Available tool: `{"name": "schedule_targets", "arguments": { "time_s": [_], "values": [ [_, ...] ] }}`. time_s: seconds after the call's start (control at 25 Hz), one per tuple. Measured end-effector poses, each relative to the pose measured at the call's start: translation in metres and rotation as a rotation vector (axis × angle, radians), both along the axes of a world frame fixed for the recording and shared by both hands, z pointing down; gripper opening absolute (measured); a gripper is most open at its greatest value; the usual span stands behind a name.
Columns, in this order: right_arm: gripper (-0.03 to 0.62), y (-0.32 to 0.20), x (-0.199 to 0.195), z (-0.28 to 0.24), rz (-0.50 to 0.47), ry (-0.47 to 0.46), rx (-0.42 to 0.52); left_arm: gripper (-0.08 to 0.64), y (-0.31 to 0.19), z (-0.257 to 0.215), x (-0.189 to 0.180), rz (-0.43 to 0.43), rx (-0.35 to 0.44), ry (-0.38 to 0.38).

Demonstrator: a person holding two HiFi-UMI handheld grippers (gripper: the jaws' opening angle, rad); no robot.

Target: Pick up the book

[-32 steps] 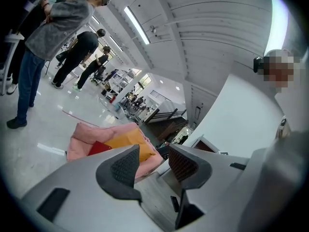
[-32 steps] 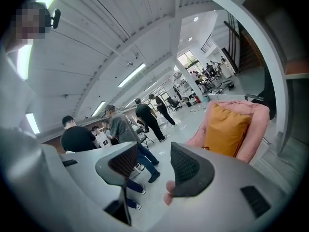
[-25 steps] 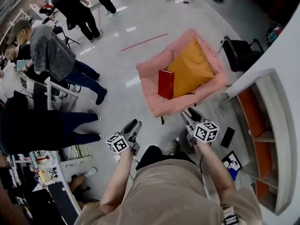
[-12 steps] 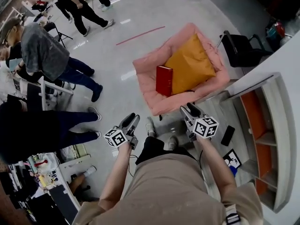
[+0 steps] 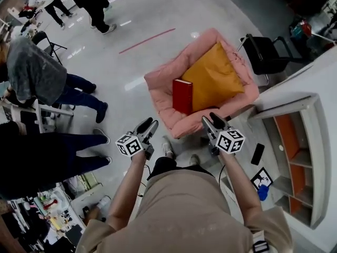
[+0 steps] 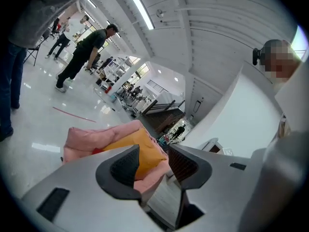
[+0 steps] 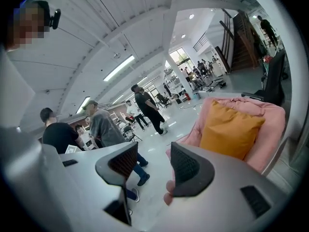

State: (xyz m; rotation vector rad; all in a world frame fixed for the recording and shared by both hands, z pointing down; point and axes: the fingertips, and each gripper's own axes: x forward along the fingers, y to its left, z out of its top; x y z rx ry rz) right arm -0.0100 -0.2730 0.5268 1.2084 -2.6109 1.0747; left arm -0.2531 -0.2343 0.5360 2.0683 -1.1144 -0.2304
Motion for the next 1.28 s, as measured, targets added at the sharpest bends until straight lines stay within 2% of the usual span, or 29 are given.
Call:
{"name": "schedule_targets", "arguments": {
  "time_s": [0.2, 0.56, 0.8, 1.0, 1.28],
  "values": [
    [0.206, -0.029, -0.029, 0.001, 0.039, 0.028, -0.012, 0.182, -0.042, 0.006, -0.026, 0.052, -0.008, 0.018],
    [0.206, -0.053, -0.057, 0.007, 0.098, 0.092, -0.022, 0.183, -0.081, 0.026, -0.056, 0.12, -0.03, 0.057],
    [0.206, -0.054, -0.07, 0.012, 0.072, 0.142, -0.025, 0.183, -0.103, 0.043, -0.056, 0.16, -0.043, 0.058],
    [0.206, -0.069, -0.063, 0.022, 0.057, 0.153, -0.039, 0.182, -0.119, 0.051, -0.046, 0.147, -0.056, 0.06],
    [0.206, -0.115, -0.052, 0.081, -0.038, 0.214, -0.089, 0.183, -0.146, 0.057, -0.028, 0.099, -0.088, 0.02]
  ]
}}
